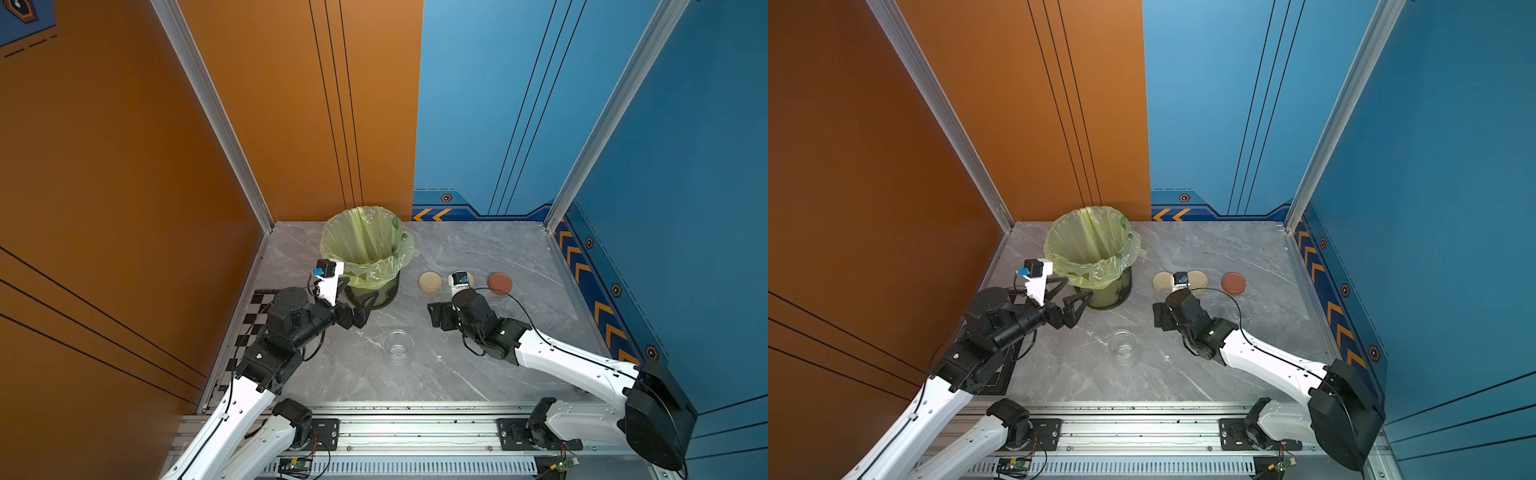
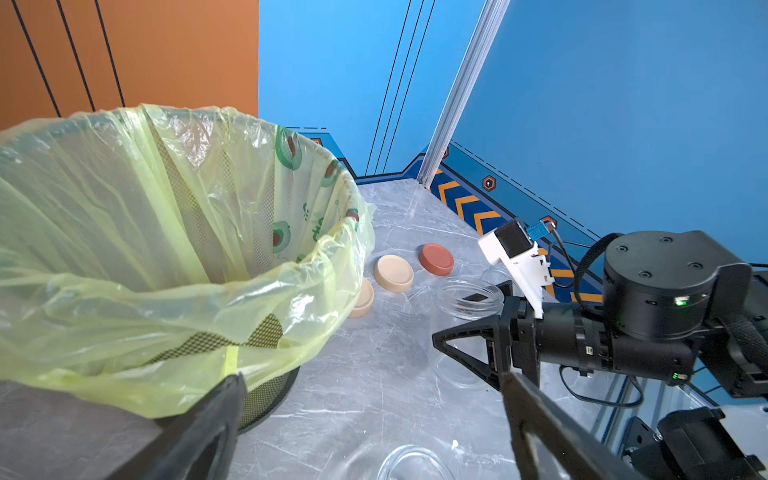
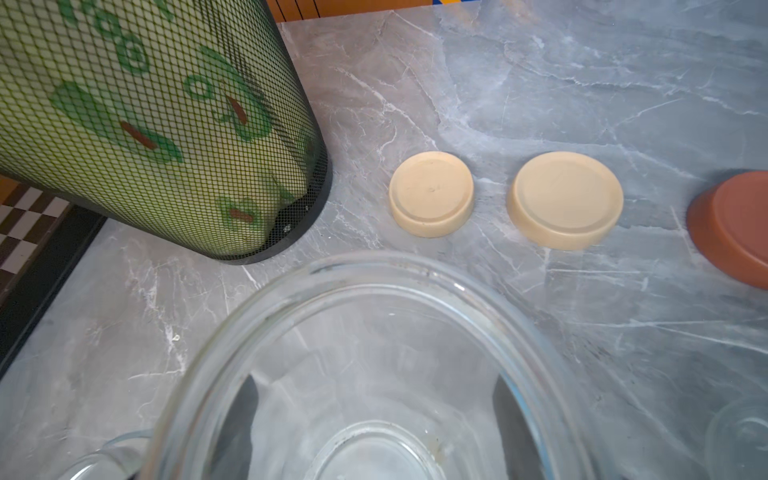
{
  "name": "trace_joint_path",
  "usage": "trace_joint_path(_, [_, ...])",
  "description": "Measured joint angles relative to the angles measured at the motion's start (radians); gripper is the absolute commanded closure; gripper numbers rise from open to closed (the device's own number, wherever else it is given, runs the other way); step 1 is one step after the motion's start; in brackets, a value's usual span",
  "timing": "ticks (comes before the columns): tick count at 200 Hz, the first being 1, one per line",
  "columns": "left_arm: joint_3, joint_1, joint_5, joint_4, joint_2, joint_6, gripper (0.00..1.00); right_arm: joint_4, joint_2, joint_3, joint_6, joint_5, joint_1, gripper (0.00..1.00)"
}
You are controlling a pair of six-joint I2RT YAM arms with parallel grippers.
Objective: Empty moldy rice from jars
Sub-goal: Place the jar at the center of the board.
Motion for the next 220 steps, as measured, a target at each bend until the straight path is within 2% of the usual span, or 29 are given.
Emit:
trace_joint_path(34, [-0.061, -0.035, -0.042, -0.013, -0.045, -0.009, 0.02, 0.122, 0.011, -0.099, -0.04, 0.063, 0.025, 1.0])
trace_joint_path(74, [-0.093, -0.073, -0.08, -0.036, -0.066, -0.025, 0.02, 0.264, 0.09, -0.153, -0.072, 0.122, 0.03, 1.0])
trace_joint_path(132, [-0.093, -0.102, -0.118, -0.043, -0.073, -0.027, 0.02, 0.405, 0.23, -0.185, -0.084, 0.198, 0.031, 1.0])
trace_joint_path(141, [-0.093, -0.104, -0.122, -0.046, -0.073, -0.027, 0.02, 0.433, 0.247, -0.186, -0.085, 0.209, 0.031, 0.97])
trace_joint_path(149, [-0.093, -0.107, -0.126, -0.048, -0.073, -0.027, 0.02, 0.458, 0.261, -0.186, -0.088, 0.216, 0.031, 0.9])
trace_joint_path(173, [-0.093, -0.109, -0.134, -0.06, -0.073, -0.031, 0.02, 0.518, 0.293, -0.186, -0.1, 0.226, 0.031, 0.48])
trace_joint_path(188, [-0.093, -0.109, -0.138, -0.066, -0.076, -0.031, 0.02, 0.531, 0.3, -0.186, -0.103, 0.234, 0.031, 0.02])
trace_joint_path(220, [-0.093, -0.111, -0.159, -0.085, -0.087, -0.03, 0.02, 0.534, 0.298, -0.189, -0.115, 0.244, 0.031, 0.0])
